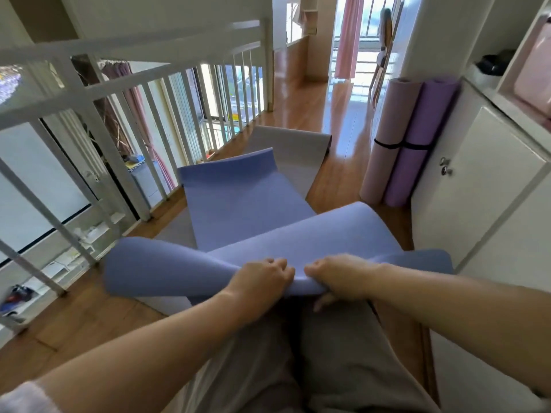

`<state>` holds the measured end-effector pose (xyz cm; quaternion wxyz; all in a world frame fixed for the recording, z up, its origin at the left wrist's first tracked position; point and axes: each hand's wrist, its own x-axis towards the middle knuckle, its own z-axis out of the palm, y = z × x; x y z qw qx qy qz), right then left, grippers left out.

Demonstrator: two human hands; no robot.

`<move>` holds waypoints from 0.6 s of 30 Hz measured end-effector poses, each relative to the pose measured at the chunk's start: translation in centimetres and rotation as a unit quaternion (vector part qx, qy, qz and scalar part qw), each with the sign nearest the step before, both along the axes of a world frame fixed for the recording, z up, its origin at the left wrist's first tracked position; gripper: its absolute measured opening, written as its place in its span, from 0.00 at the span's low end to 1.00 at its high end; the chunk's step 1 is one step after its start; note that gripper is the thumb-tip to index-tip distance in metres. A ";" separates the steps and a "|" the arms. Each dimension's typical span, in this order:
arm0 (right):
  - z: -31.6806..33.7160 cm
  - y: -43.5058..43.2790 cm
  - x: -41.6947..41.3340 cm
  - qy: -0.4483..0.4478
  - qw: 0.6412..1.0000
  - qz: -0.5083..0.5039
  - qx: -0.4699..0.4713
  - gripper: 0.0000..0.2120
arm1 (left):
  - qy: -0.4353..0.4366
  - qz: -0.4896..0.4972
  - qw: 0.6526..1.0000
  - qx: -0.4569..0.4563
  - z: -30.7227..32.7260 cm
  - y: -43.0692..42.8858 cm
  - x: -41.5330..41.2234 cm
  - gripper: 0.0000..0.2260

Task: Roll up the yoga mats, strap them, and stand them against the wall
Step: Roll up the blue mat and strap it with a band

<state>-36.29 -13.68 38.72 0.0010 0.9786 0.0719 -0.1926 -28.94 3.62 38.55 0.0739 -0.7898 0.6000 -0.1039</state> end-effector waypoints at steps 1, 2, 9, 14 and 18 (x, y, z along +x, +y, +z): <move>-0.5 0.2 -0.5 0.043 0.999 -0.008 0.004 0.28 | 0.038 0.028 0.997 0.058 -0.6 -0.1 -0.6 0.07; -1.0 0.4 -0.9 0.065 0.998 -0.016 0.011 0.29 | 0.069 0.054 0.990 0.108 -1.2 -0.2 -0.8 0.08; -0.2 -0.7 -1.1 -0.090 0.990 -0.110 0.010 0.29 | 0.036 0.083 0.995 0.031 -0.2 -0.8 1.5 0.10; 0.3 -0.9 0.3 -0.222 0.960 -0.137 0.104 0.08 | 0.062 0.155 0.985 0.030 0.4 0.8 4.7 0.16; 0.9 -0.8 2.4 -0.263 0.937 -0.147 0.178 0.06 | 0.060 0.220 0.974 -0.006 3.2 1.9 7.8 0.07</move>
